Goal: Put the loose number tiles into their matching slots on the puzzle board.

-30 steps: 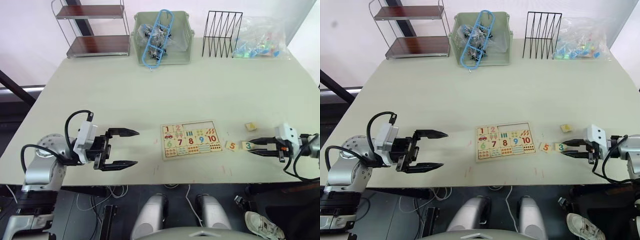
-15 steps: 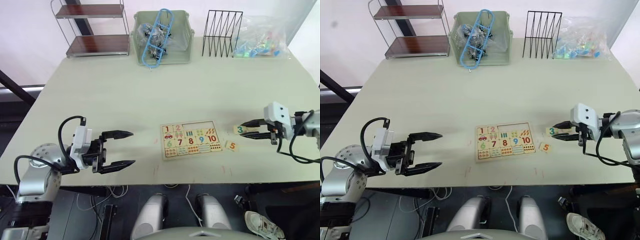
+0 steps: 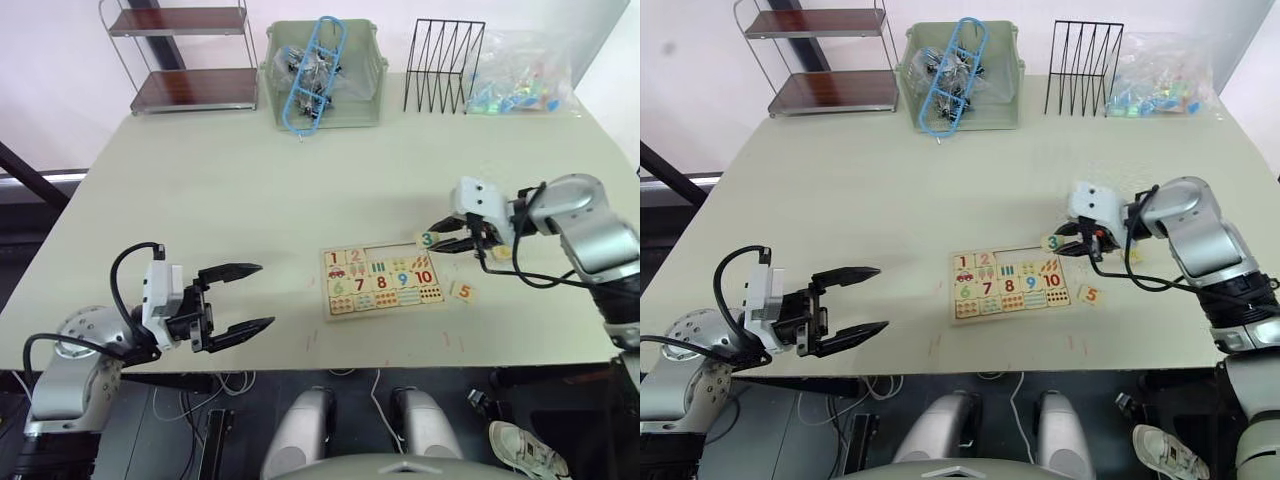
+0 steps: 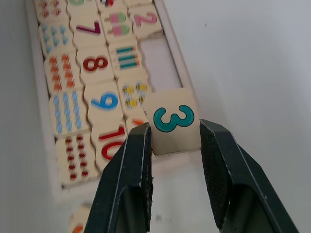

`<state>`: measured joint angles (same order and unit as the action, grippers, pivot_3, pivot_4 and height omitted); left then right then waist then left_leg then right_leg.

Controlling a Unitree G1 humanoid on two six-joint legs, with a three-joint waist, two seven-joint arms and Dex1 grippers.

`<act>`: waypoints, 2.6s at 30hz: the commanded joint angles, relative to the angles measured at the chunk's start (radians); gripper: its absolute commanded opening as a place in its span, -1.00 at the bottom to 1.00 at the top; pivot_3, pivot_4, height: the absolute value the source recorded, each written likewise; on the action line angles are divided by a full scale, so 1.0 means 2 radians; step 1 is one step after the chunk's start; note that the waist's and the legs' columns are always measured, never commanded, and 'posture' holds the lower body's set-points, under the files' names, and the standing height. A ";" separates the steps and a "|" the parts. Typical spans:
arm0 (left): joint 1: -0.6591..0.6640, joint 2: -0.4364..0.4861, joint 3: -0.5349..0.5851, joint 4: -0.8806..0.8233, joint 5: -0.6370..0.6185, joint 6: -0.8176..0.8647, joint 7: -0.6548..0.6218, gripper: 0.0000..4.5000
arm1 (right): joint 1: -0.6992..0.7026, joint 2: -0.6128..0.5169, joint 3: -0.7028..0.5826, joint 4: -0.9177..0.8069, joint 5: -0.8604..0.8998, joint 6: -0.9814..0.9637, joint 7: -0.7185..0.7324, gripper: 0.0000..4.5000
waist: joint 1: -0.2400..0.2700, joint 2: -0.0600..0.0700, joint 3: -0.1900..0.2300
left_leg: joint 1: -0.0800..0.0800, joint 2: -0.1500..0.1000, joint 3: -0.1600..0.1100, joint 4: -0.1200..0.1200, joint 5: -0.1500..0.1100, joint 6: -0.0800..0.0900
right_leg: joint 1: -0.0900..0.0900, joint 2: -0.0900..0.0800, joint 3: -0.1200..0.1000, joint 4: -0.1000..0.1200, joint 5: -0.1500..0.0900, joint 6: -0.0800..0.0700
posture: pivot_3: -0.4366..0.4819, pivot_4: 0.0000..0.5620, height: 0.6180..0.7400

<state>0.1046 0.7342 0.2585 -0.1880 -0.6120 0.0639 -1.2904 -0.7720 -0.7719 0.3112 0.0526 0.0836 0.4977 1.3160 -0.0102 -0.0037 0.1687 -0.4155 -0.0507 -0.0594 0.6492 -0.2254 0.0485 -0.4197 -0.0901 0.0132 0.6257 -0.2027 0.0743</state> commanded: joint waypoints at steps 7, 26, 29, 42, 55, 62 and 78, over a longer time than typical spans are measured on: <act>0.019 -0.002 0.020 -0.037 -0.010 0.006 0.022 1.00 | -0.080 0.031 0.074 -0.024 -0.038 0.111 -0.002 -0.62 | -0.001 0.000 0.000 | 0.000 0.000 0.000 0.000 0.000 0.000 | 0.000 0.000 0.000 0.000 0.000 0.000 | -0.05 -0.47 0.99; 0.025 -0.007 0.014 -0.054 -0.010 0.013 0.041 1.00 | -0.157 0.124 0.170 0.040 -0.096 0.173 -0.028 -0.62 | -0.003 0.000 0.000 | 0.000 0.000 0.000 -0.001 0.000 -0.001 | -0.002 0.001 0.000 0.000 0.001 0.002 | -0.05 -0.47 0.99; 0.024 -0.008 0.014 -0.056 -0.010 0.015 0.045 1.00 | -0.157 0.127 0.178 0.045 -0.100 0.169 -0.026 -0.62 | -0.003 0.000 0.000 | 0.000 0.000 0.000 -0.001 0.000 -0.001 | -0.002 0.001 0.000 0.000 0.001 0.002 | -0.05 -0.47 0.99; 0.019 -0.003 0.016 -0.057 -0.011 0.021 0.048 1.00 | -0.157 0.143 0.184 0.062 -0.112 0.151 -0.031 -0.62 | -0.003 0.000 0.000 | 0.000 0.000 0.000 -0.001 0.000 -0.001 | -0.002 0.001 0.000 0.000 0.001 0.002 | -0.05 -0.47 0.99; 0.016 -0.013 0.010 -0.056 -0.011 0.021 0.051 1.00 | -0.156 0.148 0.182 0.071 -0.120 0.144 -0.029 -0.62 | -0.004 0.000 0.000 | 0.000 0.000 0.000 -0.001 0.000 -0.001 | -0.002 0.002 0.000 0.000 0.001 0.002 | -0.05 -0.47 0.99; 0.017 -0.014 0.010 -0.055 -0.009 0.020 0.049 1.00 | -0.154 0.148 0.183 0.075 -0.121 0.135 -0.024 -0.62 | -0.004 0.000 0.000 | 0.000 0.000 0.000 -0.001 0.000 -0.001 | -0.002 0.002 0.000 0.000 0.002 0.002 | -0.05 -0.47 0.99; 0.015 -0.020 0.007 -0.049 -0.004 0.014 0.048 1.00 | -0.150 0.150 0.181 0.087 -0.120 0.125 -0.017 -0.62 | -0.004 0.000 0.000 | 0.000 0.000 0.000 -0.001 0.000 -0.001 | -0.002 0.002 0.000 0.000 0.002 0.002 | -0.05 -0.47 0.99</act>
<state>0.1387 0.6959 0.2656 -0.2658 -0.6118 0.1089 -1.1948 -1.0504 -0.4705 0.6898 0.2369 -0.1533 0.7571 1.2738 -0.0174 -0.0034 0.1688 -0.4160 -0.0511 -0.0599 0.6478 -0.2258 0.0464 -0.4238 -0.0867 0.0133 0.6264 -0.1996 0.0773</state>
